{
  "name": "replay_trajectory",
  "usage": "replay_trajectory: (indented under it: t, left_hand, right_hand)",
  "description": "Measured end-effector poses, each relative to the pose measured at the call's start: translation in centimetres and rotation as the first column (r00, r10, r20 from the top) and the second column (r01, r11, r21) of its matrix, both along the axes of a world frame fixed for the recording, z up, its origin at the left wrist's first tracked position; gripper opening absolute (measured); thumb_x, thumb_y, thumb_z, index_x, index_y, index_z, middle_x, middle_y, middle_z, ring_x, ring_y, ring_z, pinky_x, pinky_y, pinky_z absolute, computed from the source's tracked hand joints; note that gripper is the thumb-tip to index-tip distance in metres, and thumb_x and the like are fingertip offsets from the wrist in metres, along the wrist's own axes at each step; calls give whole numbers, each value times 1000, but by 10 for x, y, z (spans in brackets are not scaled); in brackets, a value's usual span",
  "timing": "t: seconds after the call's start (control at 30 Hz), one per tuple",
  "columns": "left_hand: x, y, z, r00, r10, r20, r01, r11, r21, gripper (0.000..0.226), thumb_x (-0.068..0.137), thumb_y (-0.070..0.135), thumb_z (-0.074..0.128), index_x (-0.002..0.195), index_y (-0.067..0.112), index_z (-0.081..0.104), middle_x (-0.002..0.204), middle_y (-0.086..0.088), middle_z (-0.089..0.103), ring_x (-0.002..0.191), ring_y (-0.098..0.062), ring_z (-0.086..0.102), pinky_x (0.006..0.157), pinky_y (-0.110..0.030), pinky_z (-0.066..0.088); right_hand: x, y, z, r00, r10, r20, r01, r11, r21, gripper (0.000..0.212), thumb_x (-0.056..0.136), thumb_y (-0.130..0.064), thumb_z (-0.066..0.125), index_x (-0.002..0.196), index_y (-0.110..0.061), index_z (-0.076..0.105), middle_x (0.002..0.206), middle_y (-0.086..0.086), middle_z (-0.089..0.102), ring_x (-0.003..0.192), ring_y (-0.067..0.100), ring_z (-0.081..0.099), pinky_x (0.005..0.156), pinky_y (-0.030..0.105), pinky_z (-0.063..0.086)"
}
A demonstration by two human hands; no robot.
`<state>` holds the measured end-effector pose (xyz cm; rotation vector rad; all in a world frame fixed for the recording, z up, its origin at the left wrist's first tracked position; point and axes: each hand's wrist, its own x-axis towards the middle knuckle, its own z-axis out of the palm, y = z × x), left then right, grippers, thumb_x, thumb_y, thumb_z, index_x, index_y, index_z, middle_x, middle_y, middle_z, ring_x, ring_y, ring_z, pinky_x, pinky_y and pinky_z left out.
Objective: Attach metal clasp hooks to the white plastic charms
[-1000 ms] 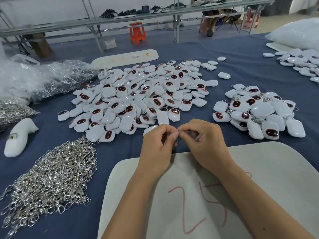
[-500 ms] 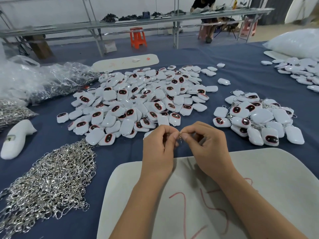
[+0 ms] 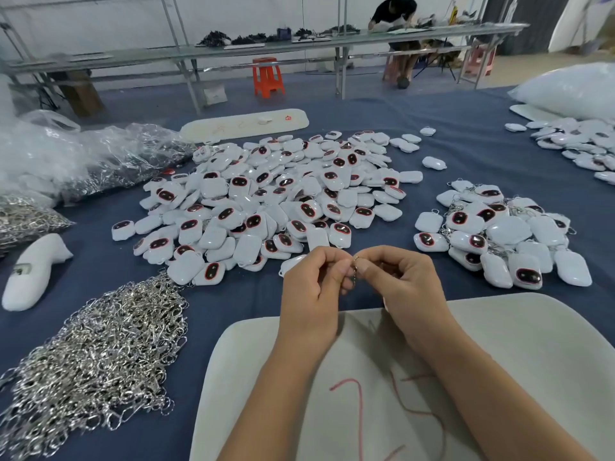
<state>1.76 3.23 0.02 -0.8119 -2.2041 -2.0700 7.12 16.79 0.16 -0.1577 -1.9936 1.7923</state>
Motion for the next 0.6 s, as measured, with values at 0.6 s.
replay_trajectory:
  t: [0.6]
  left_hand:
    - [-3, -5, 1, 999, 17, -30, -19, 997, -70, 16, 94, -3, 64, 86, 8, 71, 68, 7, 67, 63, -5, 61, 65, -16, 47]
  right_hand:
    - [-4, 4, 0, 988, 33, 152, -21, 996, -84, 23, 97, -10, 69, 78, -17, 80, 64, 0, 69, 58, 9, 48, 56, 17, 39]
